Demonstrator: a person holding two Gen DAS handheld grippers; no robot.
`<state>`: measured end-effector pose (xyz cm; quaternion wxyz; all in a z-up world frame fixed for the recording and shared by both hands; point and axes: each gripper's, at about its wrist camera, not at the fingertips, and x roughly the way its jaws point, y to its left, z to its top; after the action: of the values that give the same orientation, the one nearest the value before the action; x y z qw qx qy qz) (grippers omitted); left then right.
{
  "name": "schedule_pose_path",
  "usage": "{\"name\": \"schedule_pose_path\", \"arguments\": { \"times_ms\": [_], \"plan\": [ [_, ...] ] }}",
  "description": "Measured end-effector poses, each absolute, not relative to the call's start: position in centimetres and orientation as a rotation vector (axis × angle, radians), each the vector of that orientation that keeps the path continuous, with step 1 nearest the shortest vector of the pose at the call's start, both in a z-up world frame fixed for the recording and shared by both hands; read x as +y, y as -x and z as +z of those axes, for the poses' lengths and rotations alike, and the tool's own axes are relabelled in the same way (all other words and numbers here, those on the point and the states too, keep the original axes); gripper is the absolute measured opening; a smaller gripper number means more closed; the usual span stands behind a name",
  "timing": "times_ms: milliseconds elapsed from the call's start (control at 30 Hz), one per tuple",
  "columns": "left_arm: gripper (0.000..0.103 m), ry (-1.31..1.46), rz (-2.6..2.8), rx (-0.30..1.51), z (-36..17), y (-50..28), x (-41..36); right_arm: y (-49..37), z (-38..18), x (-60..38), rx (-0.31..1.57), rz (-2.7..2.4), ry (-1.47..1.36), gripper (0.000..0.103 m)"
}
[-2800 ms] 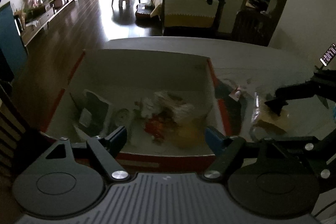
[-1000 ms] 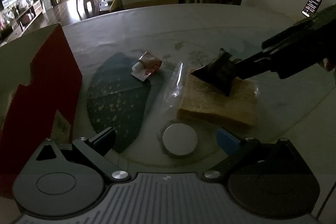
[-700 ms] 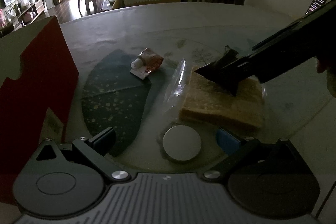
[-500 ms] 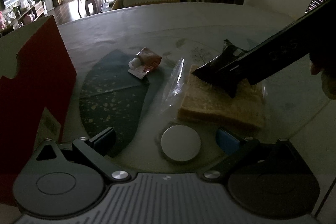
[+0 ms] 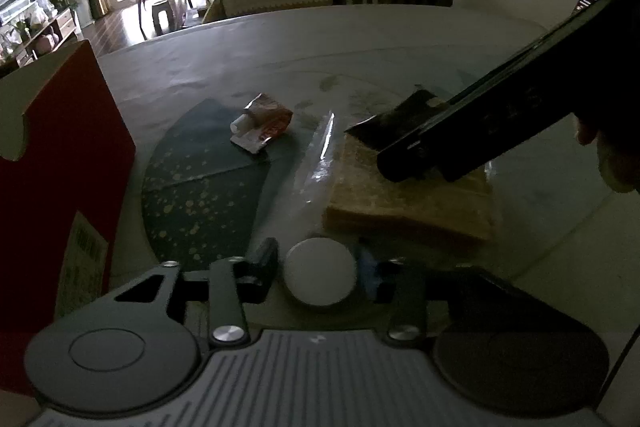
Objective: Organize objects
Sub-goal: 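Grasp black packet on bread with right tool while left tool grasps white round disc, then carry black packet in right tool and white disc in left tool into box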
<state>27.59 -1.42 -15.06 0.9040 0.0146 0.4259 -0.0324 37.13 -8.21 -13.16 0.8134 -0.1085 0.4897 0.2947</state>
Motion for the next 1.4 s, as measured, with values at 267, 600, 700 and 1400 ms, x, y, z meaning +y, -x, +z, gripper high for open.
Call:
{"name": "schedule_pose_path", "arguments": {
  "times_ms": [267, 600, 700, 1400],
  "plan": [
    [0.038, -0.024, -0.062, 0.886, -14.5, -27.2, -1.5, -36.4, -12.3, -8.7, 1.023, 0.627, 0.209, 0.050],
    [0.038, 0.022, -0.059, 0.869, -12.3, -25.5, -1.0, -33.9, -9.2, -10.2, 0.977, 0.656, 0.169, 0.049],
    [0.038, 0.032, -0.054, 0.855, -11.2, -24.7, -0.8, -32.7, -8.1, -10.4, 0.962, 0.671, 0.164, 0.049],
    [0.038, 0.104, -0.022, 0.787, -3.8, -19.7, 3.8, -25.6, -2.2, -6.7, 0.886, 0.756, 0.168, 0.049]
  ]
}}
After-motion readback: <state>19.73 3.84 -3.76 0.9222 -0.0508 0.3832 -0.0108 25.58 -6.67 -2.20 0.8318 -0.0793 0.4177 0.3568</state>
